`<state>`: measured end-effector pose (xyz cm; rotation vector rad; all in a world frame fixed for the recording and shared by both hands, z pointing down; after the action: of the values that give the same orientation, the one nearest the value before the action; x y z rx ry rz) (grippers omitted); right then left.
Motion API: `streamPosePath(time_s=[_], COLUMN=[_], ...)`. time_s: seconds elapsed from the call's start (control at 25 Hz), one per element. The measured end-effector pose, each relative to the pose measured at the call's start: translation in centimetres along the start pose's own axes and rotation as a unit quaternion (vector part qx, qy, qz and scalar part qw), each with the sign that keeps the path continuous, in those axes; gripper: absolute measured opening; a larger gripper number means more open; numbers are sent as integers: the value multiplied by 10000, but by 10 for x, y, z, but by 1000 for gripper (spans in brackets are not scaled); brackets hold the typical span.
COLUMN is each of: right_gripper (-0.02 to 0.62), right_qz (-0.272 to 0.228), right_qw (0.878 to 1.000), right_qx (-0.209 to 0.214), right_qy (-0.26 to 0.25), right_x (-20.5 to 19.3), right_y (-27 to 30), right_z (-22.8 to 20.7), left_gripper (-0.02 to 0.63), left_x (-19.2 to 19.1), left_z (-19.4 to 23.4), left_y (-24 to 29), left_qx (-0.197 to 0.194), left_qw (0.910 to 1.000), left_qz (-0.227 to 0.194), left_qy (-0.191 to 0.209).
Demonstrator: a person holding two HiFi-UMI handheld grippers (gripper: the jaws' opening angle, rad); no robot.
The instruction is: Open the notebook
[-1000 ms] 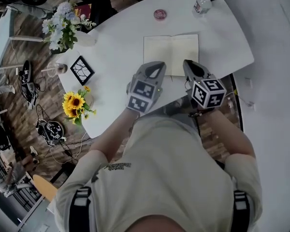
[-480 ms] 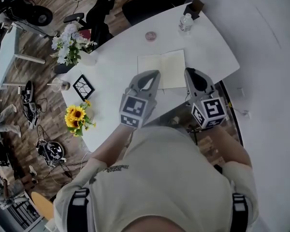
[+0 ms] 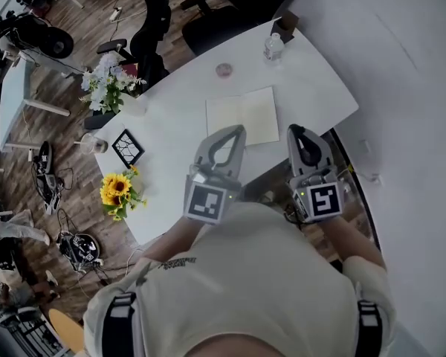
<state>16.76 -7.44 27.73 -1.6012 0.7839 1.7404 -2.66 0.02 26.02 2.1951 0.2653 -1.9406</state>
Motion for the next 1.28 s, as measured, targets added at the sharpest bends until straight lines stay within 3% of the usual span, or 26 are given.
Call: streamPosePath(time_s=[1.28], right_gripper=[2], right_qz=[177], right_qw=[9993], right_qx=[35], right_qy=[337], right_x=[-2], right_y=[-2], right_z=[16], left_gripper=[12], left_x=[-21], left_z=[-3], left_y=[-7], left_qx=[-70], left_qw=[9993], left_qz=[301], left_qy=[-225])
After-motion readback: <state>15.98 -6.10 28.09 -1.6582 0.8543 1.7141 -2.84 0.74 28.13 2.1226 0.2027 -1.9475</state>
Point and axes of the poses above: the fingertips, and each gripper's own axes: y forward along the fingers, z to its left, x out of its top, the point moved 10 cm from there along -y, backward along the fingers, and after that the axes turned 3 degrees about -z, right-handed, at the moved point
